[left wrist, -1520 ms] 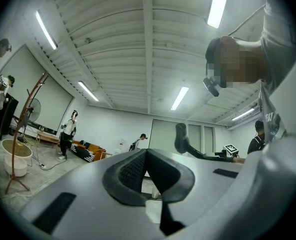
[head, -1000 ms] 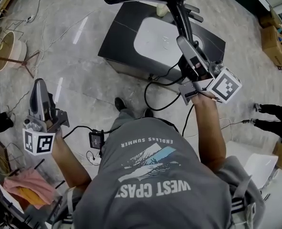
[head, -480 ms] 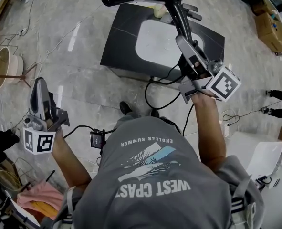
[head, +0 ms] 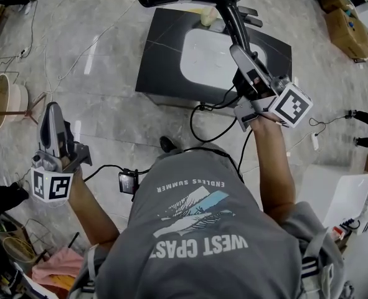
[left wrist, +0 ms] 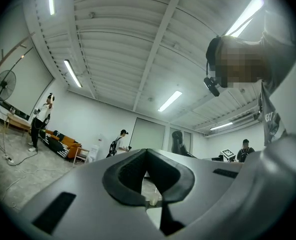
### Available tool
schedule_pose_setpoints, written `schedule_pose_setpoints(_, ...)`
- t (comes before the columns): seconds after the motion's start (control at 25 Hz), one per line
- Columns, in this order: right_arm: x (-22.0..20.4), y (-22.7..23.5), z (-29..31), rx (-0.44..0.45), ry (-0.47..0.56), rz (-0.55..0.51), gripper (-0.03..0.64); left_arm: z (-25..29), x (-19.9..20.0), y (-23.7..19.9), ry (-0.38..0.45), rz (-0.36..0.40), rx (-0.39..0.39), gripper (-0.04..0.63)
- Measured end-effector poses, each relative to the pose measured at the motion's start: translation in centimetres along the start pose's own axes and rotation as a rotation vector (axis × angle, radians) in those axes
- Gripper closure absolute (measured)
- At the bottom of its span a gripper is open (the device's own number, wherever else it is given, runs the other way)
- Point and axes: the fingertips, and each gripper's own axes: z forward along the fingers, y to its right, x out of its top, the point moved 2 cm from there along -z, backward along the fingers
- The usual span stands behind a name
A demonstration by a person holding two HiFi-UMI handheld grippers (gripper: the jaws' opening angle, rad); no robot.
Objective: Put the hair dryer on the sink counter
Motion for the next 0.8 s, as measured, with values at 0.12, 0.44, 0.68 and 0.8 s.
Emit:
schedule_pose_setpoints(0.12, 0.0, 0.5, 0.2, -0.008, 0.004, -0.002, 0.449, 0.0, 0.0, -0.3, 0.008, 0.003, -0.014, 0.580)
schedule_pose_setpoints(0.44, -0.8, 2.6, 0.8, -0.033, -0.043, 0.024, 0.449, 0.1, -0.4, 0.3, 0.003, -0.018, -0.008, 0.580)
schedule_pose_setpoints(0.68, -2.6, 6.4, 2.1, -0.045, -0.082, 0.074, 0.449, 0.9, -1.2, -0.2, -0.007, -0.012, 0.033, 0.578)
schedule_pose_setpoints(0.8, -3.7, 8.3, 3.9, -0.054, -0.116, 0.091, 0.449, 1.4, -1.2, -1.4, -0.013, -0.015, 0.062, 0.580)
